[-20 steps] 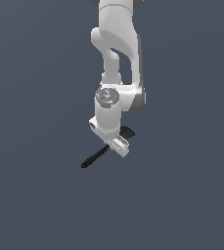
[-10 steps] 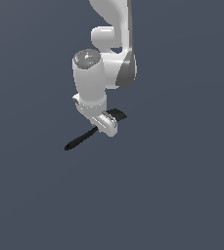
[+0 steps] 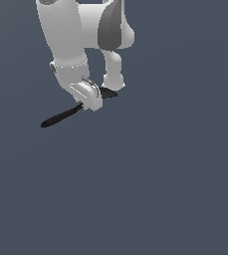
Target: Pick up the object and move it to a goal position.
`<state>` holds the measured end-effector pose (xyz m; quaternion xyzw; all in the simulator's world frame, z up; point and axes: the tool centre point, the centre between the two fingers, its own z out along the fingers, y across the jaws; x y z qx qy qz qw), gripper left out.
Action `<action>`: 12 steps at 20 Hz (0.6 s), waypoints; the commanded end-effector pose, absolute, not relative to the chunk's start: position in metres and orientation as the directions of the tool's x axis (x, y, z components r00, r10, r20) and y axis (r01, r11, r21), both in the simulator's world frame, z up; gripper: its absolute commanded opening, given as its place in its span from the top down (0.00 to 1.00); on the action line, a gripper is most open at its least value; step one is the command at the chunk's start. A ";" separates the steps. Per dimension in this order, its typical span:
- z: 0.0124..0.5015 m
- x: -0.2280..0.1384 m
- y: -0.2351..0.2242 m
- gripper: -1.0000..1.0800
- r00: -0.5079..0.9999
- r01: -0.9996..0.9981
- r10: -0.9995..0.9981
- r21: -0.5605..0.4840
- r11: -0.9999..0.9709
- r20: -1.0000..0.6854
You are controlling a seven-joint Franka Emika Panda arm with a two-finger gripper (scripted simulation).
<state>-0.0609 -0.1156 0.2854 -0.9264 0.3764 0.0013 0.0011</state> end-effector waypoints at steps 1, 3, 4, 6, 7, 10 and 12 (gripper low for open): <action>0.312 -0.070 -0.129 1.00 0.717 -0.697 -0.697 -0.001 -0.717 -0.002; 0.332 -0.076 -0.139 1.00 0.717 -0.697 -0.697 -0.001 -0.717 -0.002; 0.341 -0.078 -0.144 1.00 0.717 -0.697 -0.697 -0.001 -0.717 -0.002; 0.358 -0.083 -0.152 1.00 0.717 -0.697 -0.697 -0.001 -0.717 -0.002; 0.365 -0.085 -0.156 1.00 0.717 -0.697 -0.697 -0.001 -0.717 -0.002; 0.385 -0.091 -0.166 1.00 0.717 -0.697 -0.697 -0.001 -0.717 -0.001; 0.396 -0.093 -0.172 1.00 0.718 -0.696 -0.696 0.000 -0.718 -0.001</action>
